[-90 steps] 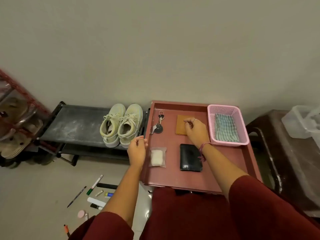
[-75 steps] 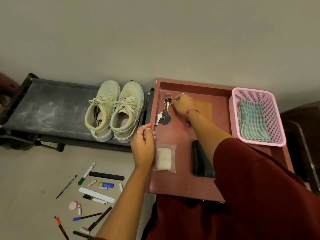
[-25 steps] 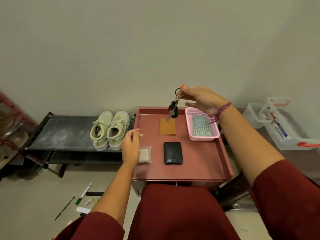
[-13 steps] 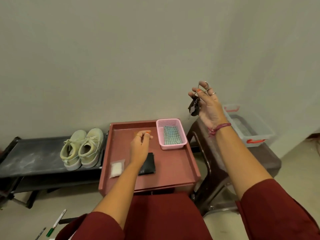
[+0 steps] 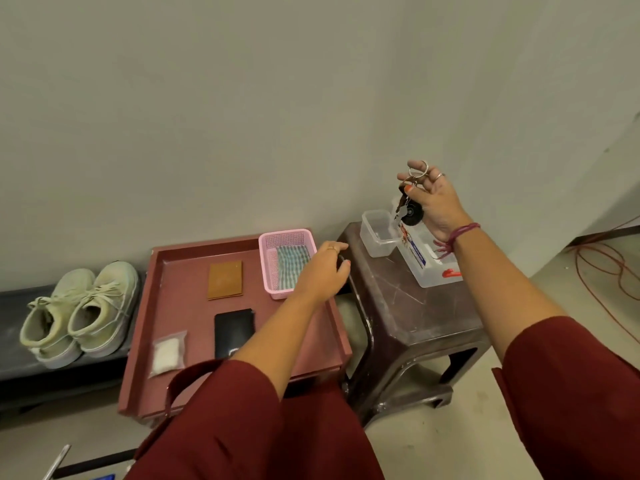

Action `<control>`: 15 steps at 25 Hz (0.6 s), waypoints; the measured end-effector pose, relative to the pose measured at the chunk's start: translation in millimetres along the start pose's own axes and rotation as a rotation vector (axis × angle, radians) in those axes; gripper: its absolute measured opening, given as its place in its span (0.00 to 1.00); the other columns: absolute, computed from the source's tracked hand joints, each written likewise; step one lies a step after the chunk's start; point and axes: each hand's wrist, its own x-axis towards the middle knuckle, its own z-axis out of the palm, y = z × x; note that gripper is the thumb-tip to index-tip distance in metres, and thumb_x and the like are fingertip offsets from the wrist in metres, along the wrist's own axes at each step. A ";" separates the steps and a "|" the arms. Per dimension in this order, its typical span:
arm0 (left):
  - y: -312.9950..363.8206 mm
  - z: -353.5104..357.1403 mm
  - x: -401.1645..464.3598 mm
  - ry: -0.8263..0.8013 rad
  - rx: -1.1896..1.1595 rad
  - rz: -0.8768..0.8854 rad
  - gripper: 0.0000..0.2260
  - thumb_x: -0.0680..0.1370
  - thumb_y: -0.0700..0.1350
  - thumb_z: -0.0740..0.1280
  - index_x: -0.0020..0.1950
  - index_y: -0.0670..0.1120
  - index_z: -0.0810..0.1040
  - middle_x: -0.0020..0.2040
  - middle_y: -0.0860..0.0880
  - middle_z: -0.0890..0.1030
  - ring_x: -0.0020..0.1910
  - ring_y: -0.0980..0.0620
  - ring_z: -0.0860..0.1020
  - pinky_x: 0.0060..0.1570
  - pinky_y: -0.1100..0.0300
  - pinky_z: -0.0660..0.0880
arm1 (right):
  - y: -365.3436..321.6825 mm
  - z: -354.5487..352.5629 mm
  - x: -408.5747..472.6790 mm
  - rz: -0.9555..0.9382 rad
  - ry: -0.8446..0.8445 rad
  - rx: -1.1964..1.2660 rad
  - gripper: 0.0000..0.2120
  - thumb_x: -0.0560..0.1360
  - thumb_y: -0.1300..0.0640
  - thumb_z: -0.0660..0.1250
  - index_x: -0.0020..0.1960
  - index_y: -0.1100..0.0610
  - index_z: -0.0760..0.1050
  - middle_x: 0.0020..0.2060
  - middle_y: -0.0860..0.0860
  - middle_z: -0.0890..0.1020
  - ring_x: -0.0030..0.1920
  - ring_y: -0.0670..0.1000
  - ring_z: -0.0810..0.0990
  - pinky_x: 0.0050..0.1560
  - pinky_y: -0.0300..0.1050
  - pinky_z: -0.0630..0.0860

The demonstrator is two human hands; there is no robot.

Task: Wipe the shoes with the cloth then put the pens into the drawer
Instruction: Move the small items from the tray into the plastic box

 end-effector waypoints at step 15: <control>-25.8 78.6 102.3 -0.148 0.205 0.134 0.27 0.82 0.51 0.58 0.79 0.47 0.54 0.80 0.47 0.50 0.78 0.48 0.53 0.74 0.44 0.54 | 119.5 -5.6 95.1 0.145 -0.067 -0.474 0.16 0.75 0.75 0.58 0.58 0.60 0.71 0.44 0.52 0.76 0.45 0.45 0.77 0.45 0.29 0.76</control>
